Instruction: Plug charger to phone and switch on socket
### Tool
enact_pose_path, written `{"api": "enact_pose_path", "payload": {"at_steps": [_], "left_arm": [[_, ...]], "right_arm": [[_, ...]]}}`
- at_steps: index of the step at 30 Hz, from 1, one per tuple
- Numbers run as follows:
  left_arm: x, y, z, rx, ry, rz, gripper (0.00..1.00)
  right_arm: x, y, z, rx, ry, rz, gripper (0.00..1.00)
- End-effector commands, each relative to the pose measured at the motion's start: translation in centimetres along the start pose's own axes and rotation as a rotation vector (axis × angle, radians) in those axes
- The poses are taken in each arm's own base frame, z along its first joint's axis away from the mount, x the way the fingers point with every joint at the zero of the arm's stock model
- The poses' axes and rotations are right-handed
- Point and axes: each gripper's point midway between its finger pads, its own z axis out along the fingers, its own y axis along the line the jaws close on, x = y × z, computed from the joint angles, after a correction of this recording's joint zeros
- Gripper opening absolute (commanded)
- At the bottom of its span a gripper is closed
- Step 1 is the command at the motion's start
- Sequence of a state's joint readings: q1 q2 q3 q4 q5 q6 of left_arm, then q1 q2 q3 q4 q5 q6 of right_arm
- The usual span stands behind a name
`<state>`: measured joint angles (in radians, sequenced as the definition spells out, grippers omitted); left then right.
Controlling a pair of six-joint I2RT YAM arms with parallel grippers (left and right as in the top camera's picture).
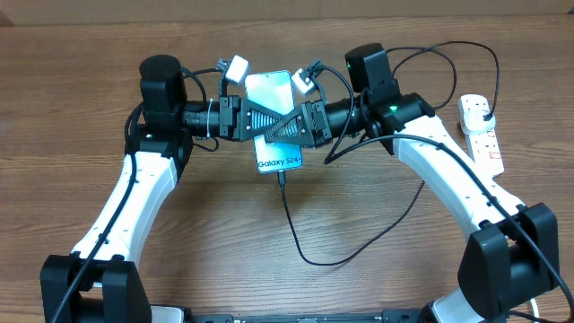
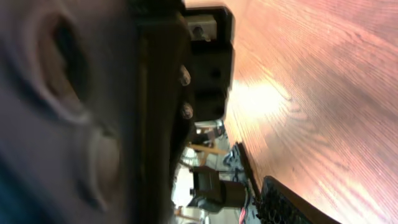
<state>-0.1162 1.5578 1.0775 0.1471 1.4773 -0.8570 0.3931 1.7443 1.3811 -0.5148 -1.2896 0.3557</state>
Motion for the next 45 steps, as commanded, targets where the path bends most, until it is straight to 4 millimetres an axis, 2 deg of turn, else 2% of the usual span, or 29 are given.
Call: {"api": "enact_pose_path", "payload": {"at_steps": [1, 3, 5, 12, 17, 20, 25, 27, 31, 32, 33, 37, 38, 42, 45], "left_arm": [[-0.9, -0.2, -0.3, -0.037, -0.050, 0.062, 0.04], [-1.2, 0.0, -0.3, -0.052, -0.067, 0.061, 0.04], [-1.3, 0.3, -0.3, -0.064, -0.078, 0.058, 0.04], [-0.3, 1.5, -0.3, -0.089, -0.065, 0.017, 0.04], [-0.1, 1.8, -0.3, -0.098, -0.064, 0.012, 0.05], [-0.4, 2.1, -0.4, -0.115, -0.079, 0.011, 0.05], [-0.9, 2.7, -0.5, -0.150, -0.108, 0.012, 0.08], [-1.1, 3.0, -0.6, -0.169, -0.123, 0.012, 0.15], [-1.7, 3.7, -0.8, -0.210, -0.154, 0.028, 0.42], [-1.8, 3.8, -0.8, -0.219, -0.160, 0.038, 0.54], [-1.9, 4.0, -0.9, -0.229, -0.167, 0.047, 0.73], [-2.5, 4.7, -1.4, -0.276, -0.198, 0.080, 0.95], [-2.7, 4.9, -1.6, -0.287, -0.206, 0.087, 1.00], [-3.1, 6.3, -3.0, -0.356, -0.249, 0.063, 1.00], [-2.9, 8.6, -4.7, -0.472, -0.294, -0.004, 1.00]], "right_arm": [[0.1, 0.3, -0.2, 0.015, 0.002, -0.079, 0.64], [0.6, 0.1, -0.2, 0.019, 0.014, -0.085, 0.61], [0.9, 0.0, -0.2, 0.021, 0.020, -0.101, 0.52], [0.4, 0.2, -0.2, 0.018, 0.010, -0.141, 0.33], [0.3, 0.2, -0.2, 0.017, 0.008, -0.151, 0.13], [0.3, 0.2, -0.2, 0.017, 0.008, -0.151, 0.07], [0.4, 0.1, -0.2, 0.024, 0.008, -0.144, 0.04], [0.3, -0.3, -0.2, 0.044, 0.004, -0.136, 0.04], [0.3, -1.3, -0.3, 0.102, -0.006, -0.115, 0.04], [0.3, -1.6, -0.3, 0.116, -0.008, -0.108, 0.04], [0.3, -1.9, -0.3, 0.133, -0.011, -0.103, 0.04], [0.2, -3.1, -0.6, 0.205, -0.024, -0.082, 0.04], [0.2, -3.6, -0.7, 0.233, -0.028, -0.071, 0.04], [0.3, -6.4, -1.5, 0.394, -0.046, -0.022, 0.04], [0.4, -8.5, -2.4, 0.515, -0.068, 0.038, 0.04]]}}
